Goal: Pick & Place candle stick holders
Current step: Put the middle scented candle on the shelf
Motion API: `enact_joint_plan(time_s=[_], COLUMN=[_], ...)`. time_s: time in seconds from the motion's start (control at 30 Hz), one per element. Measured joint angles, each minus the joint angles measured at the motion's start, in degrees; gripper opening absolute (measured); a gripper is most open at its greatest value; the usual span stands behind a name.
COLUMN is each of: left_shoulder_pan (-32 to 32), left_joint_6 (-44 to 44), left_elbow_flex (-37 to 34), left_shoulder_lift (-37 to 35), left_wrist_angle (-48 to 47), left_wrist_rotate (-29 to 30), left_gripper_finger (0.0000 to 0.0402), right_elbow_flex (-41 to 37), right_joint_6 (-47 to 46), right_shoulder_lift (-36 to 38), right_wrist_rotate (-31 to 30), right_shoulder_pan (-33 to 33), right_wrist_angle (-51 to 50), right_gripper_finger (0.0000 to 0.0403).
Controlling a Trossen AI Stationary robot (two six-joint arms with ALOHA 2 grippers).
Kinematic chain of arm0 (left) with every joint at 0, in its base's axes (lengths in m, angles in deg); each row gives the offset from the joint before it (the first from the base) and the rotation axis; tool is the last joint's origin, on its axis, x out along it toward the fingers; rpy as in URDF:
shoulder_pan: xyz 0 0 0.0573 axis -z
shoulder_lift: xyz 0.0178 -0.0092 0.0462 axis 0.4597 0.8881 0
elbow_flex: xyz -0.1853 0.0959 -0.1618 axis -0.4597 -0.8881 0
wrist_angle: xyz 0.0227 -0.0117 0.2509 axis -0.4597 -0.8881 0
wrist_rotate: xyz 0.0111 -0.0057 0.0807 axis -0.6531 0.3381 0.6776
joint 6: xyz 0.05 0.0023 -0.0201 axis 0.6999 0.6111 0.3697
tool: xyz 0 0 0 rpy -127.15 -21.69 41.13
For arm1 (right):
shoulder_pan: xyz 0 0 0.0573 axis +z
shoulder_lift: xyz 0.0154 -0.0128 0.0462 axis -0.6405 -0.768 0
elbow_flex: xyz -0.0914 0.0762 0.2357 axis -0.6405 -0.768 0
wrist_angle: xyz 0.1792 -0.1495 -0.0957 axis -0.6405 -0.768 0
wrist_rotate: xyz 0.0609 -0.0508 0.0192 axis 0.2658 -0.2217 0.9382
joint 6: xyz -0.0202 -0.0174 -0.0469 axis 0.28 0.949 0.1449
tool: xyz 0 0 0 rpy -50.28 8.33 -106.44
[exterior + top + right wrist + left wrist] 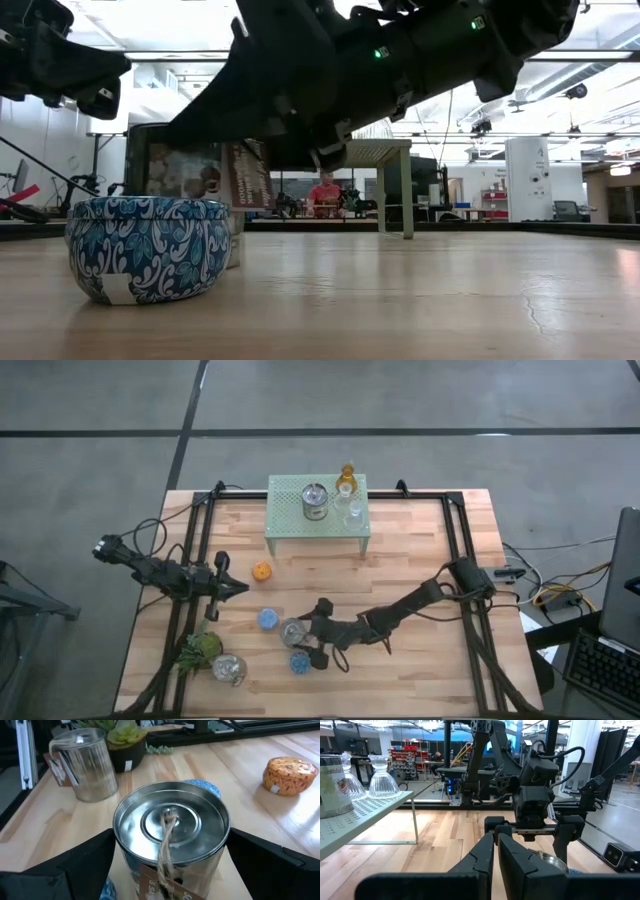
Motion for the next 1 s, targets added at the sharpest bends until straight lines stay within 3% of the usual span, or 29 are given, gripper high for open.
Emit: enact_joint_plan(time_s=[0.23, 0.43, 0.7, 1.0], left_shoulder_pan=[-0.01, -0.02, -0.02, -0.02], left_joint_6=[0.01, 0.0, 0.0, 0.01], left_elbow_flex=[-0.02, 0.0, -0.01, 0.0], left_shoulder_lift=[0.0, 0.04, 0.11, 0.13], left_wrist_angle=[0.0, -0.02, -0.02, -0.05], left_wrist_rotate=[0.01, 0.02, 0.02, 0.01], left_gripper_finger=[0.003, 0.003, 0.003, 0.003], right_elbow_flex=[1.86, 4.03, 8.28, 8.95], right_joint_6=[-0.61, 5.35, 5.18, 5.16], right_shoulder_lift=[-1.94, -4.21, -9.64, -8.63], right_wrist_rotate=[0.08, 0.12, 0.81, 1.88], right_shoulder_pan=[-0.98, -0.87, -1.86, -1.86], right_wrist_angle=[0.79, 6.31, 5.47, 1.95], right_gripper_finger=[0.0366, 0.0366, 0.0366, 0.0362])
